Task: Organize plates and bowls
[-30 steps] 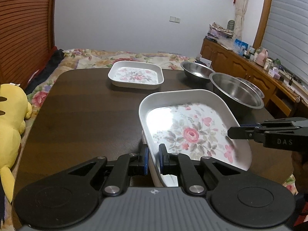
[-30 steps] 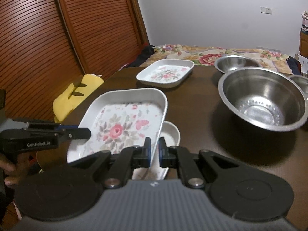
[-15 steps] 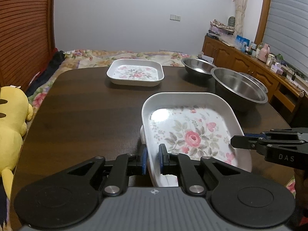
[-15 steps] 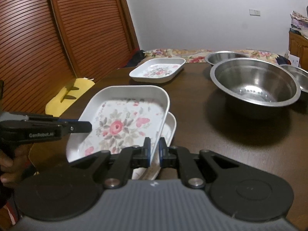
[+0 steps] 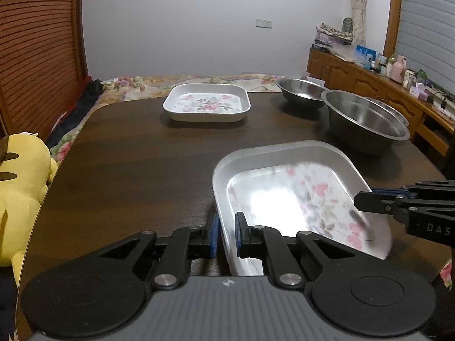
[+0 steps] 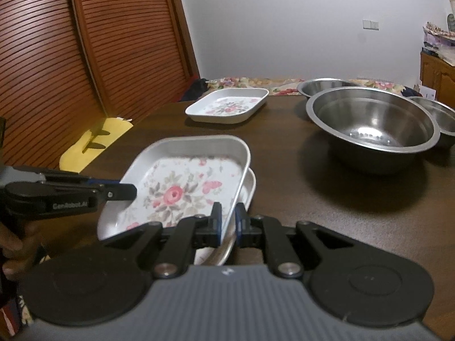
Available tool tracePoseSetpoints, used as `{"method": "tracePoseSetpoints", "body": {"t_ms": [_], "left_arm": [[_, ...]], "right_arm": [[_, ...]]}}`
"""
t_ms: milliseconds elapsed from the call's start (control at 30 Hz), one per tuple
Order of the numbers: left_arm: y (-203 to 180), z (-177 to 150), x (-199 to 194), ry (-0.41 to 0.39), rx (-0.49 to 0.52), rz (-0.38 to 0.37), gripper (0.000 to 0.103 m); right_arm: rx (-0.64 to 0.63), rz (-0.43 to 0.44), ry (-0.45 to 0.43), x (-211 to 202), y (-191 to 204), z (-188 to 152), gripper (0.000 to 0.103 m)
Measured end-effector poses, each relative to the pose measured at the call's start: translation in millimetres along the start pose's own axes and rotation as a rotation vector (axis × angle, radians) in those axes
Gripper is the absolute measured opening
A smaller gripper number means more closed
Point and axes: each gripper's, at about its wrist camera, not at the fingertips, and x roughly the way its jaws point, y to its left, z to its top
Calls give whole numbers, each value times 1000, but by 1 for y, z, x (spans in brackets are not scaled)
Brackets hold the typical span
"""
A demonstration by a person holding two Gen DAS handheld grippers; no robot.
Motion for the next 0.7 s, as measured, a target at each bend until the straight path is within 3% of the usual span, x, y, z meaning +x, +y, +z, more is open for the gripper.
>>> {"method": "tracePoseSetpoints", "body": {"t_ms": [367,700], "left_arm": [[2,-3,4,8,-16,4,12],[3,4,-9,-33,-19,2,12]], "right_arm": [[13,-2,-3,2,-3,-2,14],[14,3,-37,-7,-2,4,14]]}}
